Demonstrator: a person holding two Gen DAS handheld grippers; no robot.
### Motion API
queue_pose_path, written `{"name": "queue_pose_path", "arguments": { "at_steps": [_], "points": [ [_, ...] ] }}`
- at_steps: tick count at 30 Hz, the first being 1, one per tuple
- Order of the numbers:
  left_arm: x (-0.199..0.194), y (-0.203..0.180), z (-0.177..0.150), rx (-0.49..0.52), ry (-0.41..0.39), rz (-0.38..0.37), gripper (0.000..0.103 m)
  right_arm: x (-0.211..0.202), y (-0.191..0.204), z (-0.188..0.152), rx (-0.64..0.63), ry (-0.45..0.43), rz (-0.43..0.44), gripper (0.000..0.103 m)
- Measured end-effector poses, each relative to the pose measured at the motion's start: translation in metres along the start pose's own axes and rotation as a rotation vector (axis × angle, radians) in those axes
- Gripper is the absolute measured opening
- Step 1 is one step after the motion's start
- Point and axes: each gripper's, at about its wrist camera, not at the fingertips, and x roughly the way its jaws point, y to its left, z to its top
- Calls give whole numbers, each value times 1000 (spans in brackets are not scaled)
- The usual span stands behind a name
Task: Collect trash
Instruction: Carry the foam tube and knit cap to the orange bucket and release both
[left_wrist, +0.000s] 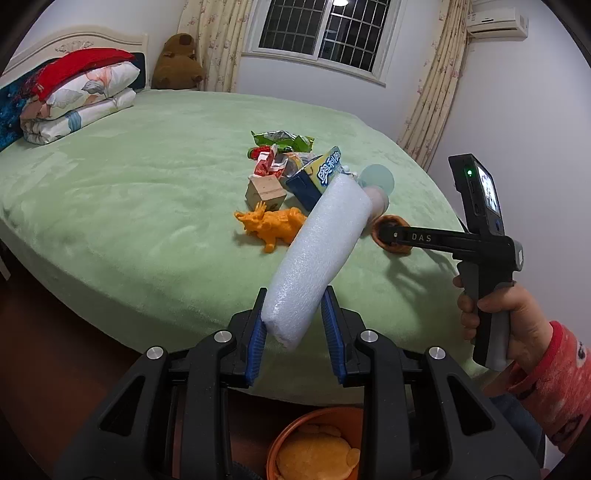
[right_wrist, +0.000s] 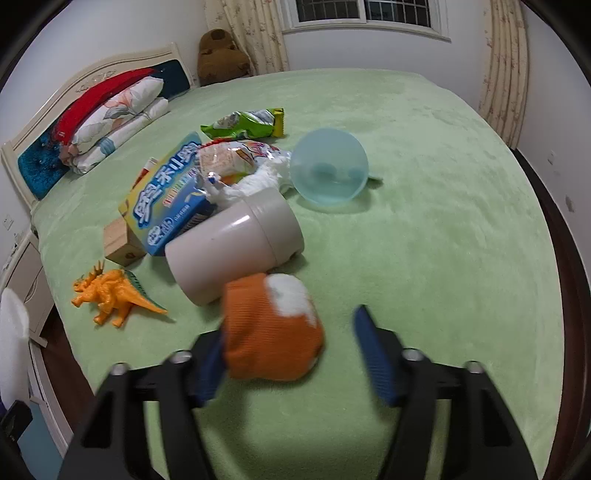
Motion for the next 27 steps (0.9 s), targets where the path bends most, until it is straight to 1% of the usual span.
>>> {"name": "queue_pose_path", "arguments": {
  "at_steps": [1, 2, 4, 6, 8, 13, 20, 24, 27],
  "points": [
    [0, 0, -1, -4, 4, 0, 28, -3, -2, -2, 18, -2, 29, 32],
    [0, 1, -2, -9, 5, -1, 28, -5, -2, -2, 30, -3, 37, 32],
    [0, 2, -3, -13, 2, 3, 28, -16, 0, -5, 37, -32, 34, 28],
    [-3, 3, -5, -17, 3, 0, 28, -26, 2, -8, 28, -53, 39, 28],
    [-6, 3, -6, -17, 0, -3, 28, -42, 1, -13, 35, -72, 76, 28],
    [-20, -2, -10, -12, -15, -17, 28, -95, 1, -29, 14, -145, 141, 28],
    [-46, -16, -17, 9, -37, -34, 28, -173, 7, -61, -65, -238, 214, 28],
    [-61, -24, -28, 25, -32, -59, 28, -202, 10, -85, -122, -259, 222, 28],
    [-63, -30, -45, 37, 5, -71, 28, -209, 9, -106, -152, -230, 244, 28]
  ]
}}
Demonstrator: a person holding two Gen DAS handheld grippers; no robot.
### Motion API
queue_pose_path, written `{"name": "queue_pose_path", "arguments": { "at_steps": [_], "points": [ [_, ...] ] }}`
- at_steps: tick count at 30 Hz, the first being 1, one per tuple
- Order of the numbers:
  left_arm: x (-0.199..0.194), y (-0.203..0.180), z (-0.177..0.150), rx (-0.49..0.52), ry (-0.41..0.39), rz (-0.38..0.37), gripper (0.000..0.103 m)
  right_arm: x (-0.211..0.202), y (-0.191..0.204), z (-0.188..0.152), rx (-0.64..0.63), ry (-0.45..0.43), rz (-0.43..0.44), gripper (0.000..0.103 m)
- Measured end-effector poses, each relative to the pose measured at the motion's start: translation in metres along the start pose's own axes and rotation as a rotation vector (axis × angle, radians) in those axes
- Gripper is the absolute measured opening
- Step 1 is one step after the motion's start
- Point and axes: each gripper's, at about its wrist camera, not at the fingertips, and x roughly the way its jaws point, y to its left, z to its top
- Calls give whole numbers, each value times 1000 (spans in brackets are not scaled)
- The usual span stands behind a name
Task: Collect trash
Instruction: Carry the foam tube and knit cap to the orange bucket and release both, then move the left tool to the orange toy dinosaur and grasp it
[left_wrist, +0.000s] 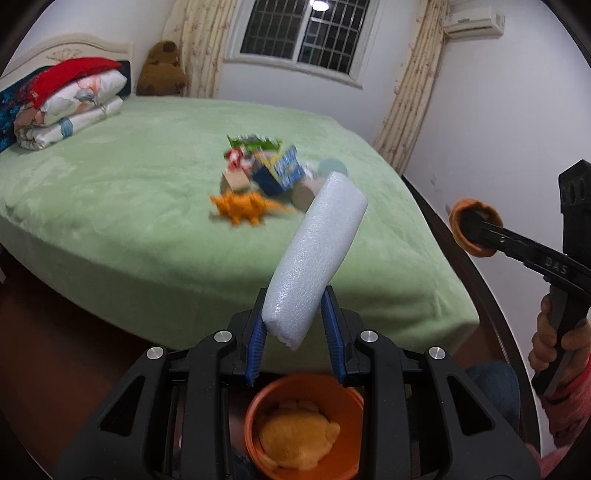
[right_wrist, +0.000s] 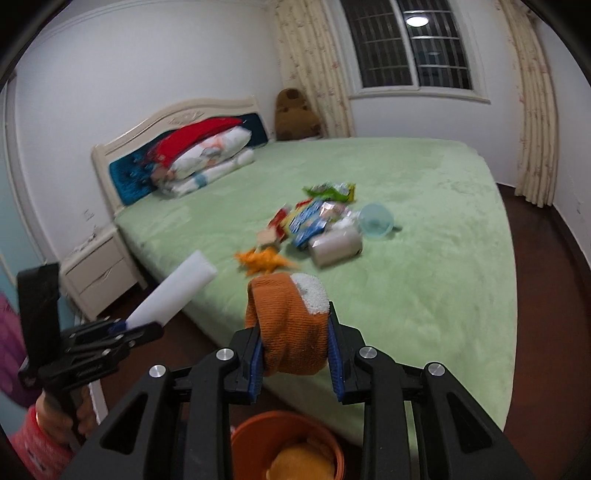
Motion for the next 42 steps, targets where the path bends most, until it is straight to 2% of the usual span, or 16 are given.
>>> {"name": "queue_pose_path", "arguments": {
  "at_steps": [7, 11, 17, 21, 26, 27, 29, 31, 32, 33, 42],
  "points": [
    [32, -4, -62, -37, 189, -3, 28, 14, -4, -59, 15, 143, 15, 28],
    [56, -2, -94, -82, 288, 32, 28, 33, -10, -92, 56, 242, 27, 28],
    [101, -1, -142, -150, 482, 65, 28, 65, -12, -139, 109, 378, 44, 28],
    [118, -6, -164, -149, 553, 74, 28, 85, -11, -165, 131, 454, 47, 28],
    [131, -11, -178, -137, 599, 82, 28, 105, -10, -189, 145, 538, 49, 30],
    [133, -11, -178, -139, 602, 76, 30, 108, -10, -194, 149, 553, 47, 35],
    [137, -13, -175, -138, 603, 99, 40, 112, -12, -196, 165, 570, 38, 44],
    [136, -14, -172, -117, 590, 121, 72, 112, -15, -194, 173, 560, 28, 56],
    [134, -14, -169, -113, 578, 133, 77, 110, -16, -192, 172, 549, 14, 60],
    [132, -14, -167, -109, 563, 142, 79, 109, -17, -192, 171, 540, 7, 64],
    [125, -11, -158, -107, 544, 175, 80, 100, -28, -184, 207, 501, -5, 71]
  ]
}}
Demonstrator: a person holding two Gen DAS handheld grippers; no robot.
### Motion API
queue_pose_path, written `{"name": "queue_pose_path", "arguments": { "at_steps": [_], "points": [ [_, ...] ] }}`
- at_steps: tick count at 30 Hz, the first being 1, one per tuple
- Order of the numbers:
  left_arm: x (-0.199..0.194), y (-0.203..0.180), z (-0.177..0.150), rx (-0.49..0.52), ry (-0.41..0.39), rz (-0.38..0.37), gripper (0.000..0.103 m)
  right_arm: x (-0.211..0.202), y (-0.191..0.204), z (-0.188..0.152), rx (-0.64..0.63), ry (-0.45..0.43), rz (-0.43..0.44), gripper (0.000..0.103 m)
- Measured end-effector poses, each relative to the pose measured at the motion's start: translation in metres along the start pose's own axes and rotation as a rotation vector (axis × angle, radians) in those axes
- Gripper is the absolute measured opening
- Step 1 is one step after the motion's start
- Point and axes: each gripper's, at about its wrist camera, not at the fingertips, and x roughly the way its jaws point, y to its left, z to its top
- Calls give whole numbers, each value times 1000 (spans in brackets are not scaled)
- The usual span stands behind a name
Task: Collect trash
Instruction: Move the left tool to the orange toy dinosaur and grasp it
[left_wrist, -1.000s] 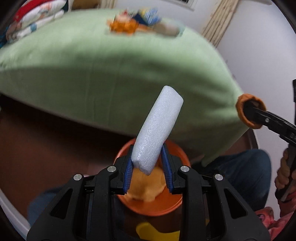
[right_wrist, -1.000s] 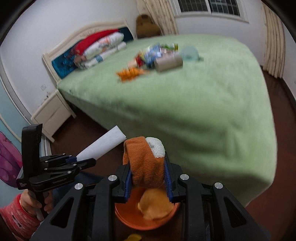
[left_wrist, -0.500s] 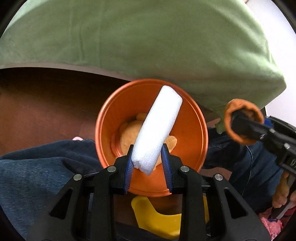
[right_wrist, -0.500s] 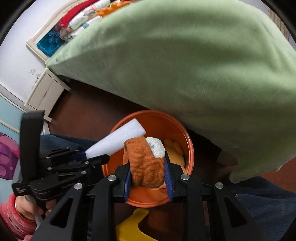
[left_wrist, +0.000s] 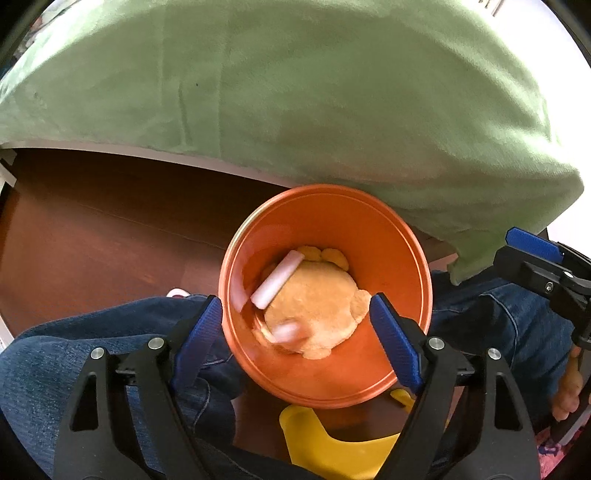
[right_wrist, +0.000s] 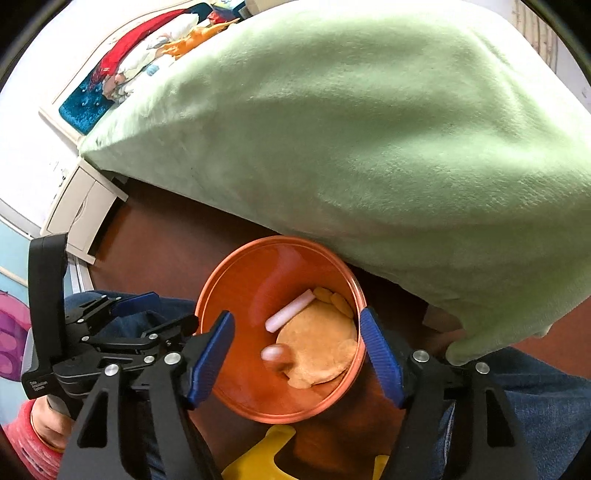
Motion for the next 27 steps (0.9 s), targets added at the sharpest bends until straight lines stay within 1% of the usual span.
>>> {"name": "queue_pose_path", "arguments": {
  "at_steps": [5, 9, 15, 21, 27],
  "points": [
    [-4, 4, 1, -13, -4, 5, 81, -5, -8, 0, 18, -4, 11, 73],
    [-9, 7, 3, -18, -10, 2, 81, -6, -4, 3, 20, -10, 13, 74],
    [-17, 2, 8, -8, -40, 6, 81, -15, -3, 7, 29, -30, 24, 74],
    [-40, -2, 20, 13, -99, 17, 81, -39, 3, 18, 15, -91, 33, 76],
    [-70, -7, 41, 36, -200, 28, 87, -71, 8, 34, -2, -187, 48, 78]
  ]
}}
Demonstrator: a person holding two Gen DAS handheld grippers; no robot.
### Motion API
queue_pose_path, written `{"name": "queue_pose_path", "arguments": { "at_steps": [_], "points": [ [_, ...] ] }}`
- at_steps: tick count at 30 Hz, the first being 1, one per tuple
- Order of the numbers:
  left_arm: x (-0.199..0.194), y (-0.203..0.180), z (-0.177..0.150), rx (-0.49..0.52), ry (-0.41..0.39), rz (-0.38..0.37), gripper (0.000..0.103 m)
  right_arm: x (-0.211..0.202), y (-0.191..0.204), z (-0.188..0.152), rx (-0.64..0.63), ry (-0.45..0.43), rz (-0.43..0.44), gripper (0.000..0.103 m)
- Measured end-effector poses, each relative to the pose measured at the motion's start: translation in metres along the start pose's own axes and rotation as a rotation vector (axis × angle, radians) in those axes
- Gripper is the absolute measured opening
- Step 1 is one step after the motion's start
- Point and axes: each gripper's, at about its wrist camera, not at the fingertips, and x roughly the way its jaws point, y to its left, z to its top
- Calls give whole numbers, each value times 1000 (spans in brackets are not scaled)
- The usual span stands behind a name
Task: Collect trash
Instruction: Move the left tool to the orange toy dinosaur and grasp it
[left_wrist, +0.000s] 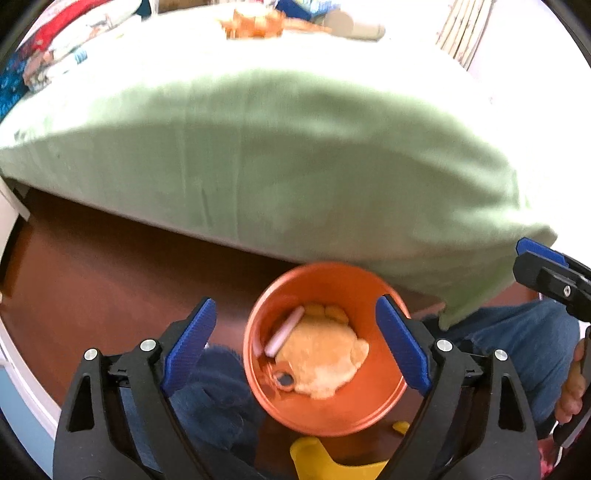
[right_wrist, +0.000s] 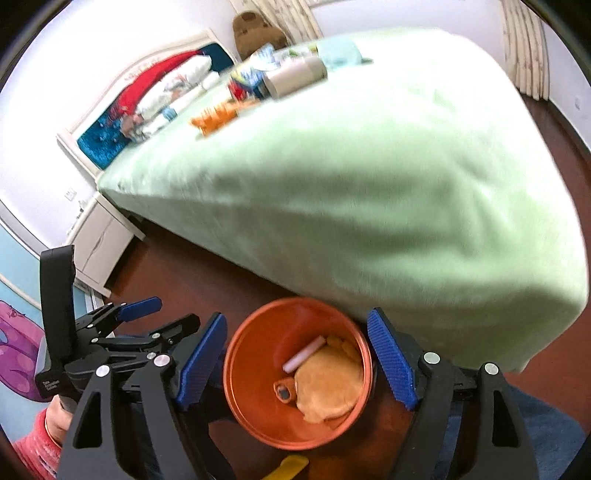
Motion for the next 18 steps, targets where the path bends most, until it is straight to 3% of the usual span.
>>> {"name": "queue_pose_path", "arguments": {
  "at_steps": [11, 15, 18],
  "points": [
    [-25, 22, 77, -17, -201, -58, 91, -22, 10, 14, -14, -73, 25, 80],
    [-23, 42, 113, -101, -230, -92, 91, -21, 9, 16, -13, -79, 23, 80],
    [-18, 56, 140, -197, -235, -169, 91, -21, 8, 16, -7, -81, 24, 80]
  ]
}}
